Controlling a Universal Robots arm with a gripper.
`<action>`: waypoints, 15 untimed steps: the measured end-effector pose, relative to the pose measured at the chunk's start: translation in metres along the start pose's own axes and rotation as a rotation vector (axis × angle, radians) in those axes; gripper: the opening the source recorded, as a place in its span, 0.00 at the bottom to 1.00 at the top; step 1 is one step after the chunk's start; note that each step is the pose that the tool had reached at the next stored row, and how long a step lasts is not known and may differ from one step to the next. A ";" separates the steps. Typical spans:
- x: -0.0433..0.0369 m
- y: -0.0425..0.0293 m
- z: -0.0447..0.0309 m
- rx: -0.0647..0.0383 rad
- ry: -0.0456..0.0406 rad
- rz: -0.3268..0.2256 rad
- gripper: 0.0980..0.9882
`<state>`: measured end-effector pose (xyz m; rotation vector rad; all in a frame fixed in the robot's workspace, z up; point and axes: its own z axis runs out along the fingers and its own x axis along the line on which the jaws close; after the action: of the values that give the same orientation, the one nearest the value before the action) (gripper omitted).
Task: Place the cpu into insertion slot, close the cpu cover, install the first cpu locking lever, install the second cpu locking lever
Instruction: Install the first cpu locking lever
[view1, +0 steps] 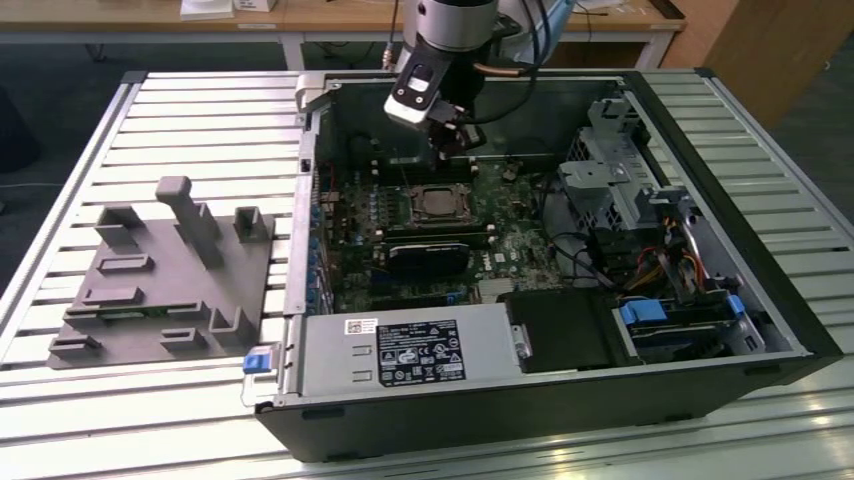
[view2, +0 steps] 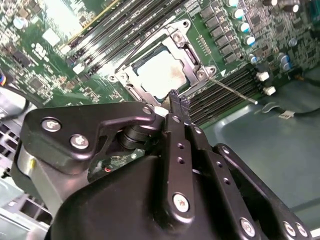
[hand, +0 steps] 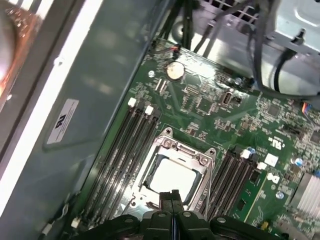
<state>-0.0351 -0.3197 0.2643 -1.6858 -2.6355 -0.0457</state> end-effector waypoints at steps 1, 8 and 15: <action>0.0000 0.0000 0.0000 0.000 0.0002 -0.015 0.02; 0.0000 0.0000 0.0003 0.003 0.0020 -0.116 0.02; 0.0000 0.0000 0.0005 0.006 0.0039 -0.220 0.02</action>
<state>-0.0351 -0.3197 0.2637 -1.3850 -2.8018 -0.0433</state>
